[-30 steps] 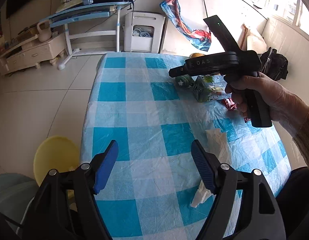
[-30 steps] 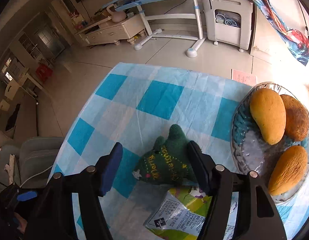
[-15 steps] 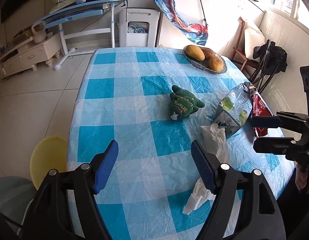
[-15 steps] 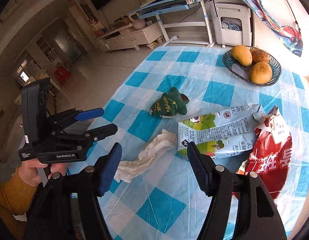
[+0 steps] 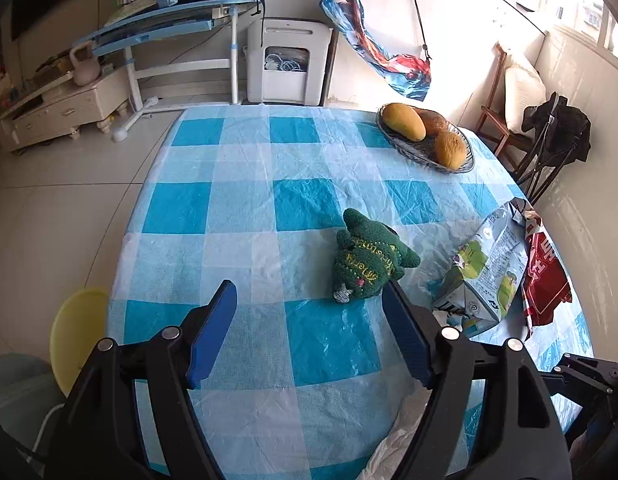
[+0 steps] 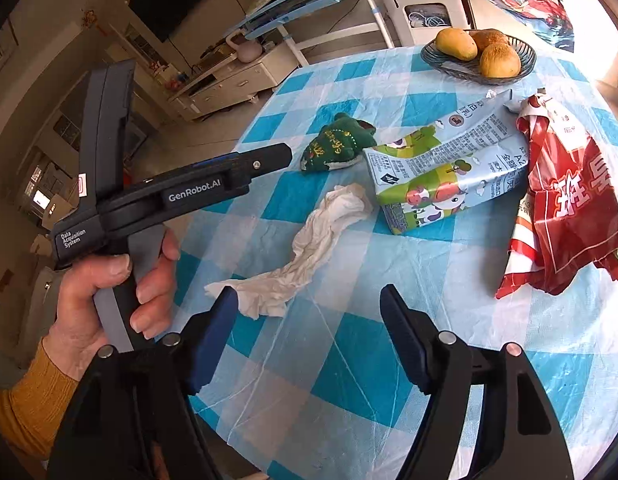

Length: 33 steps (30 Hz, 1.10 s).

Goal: Collect trash
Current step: 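Grasp the green plush toy with the left tool while the right tool grasps the long white tissue, then lift the green plush toy and white tissue with both tools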

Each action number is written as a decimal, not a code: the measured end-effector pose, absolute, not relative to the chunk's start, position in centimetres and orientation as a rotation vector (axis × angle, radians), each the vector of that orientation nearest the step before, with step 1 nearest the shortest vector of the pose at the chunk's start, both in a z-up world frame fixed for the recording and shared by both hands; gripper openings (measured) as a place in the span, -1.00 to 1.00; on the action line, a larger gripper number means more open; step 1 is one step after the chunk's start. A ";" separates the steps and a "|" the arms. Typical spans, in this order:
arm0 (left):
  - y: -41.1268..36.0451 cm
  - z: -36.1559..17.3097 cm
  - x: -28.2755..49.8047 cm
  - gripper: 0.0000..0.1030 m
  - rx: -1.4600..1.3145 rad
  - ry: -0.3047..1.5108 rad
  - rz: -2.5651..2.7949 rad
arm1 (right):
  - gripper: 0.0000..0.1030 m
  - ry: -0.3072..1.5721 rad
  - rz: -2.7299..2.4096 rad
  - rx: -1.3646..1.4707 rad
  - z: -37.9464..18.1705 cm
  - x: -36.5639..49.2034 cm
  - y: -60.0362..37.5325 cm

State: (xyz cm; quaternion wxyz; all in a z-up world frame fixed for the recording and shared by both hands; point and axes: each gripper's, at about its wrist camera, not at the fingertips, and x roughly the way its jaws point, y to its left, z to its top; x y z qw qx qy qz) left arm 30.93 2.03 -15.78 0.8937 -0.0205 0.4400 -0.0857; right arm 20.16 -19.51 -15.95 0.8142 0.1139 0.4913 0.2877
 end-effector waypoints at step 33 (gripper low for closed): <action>6.5 -16.4 26.0 -0.55 -0.116 0.957 -0.138 | -0.75 0.971 0.616 0.114 -17.0 19.5 -15.3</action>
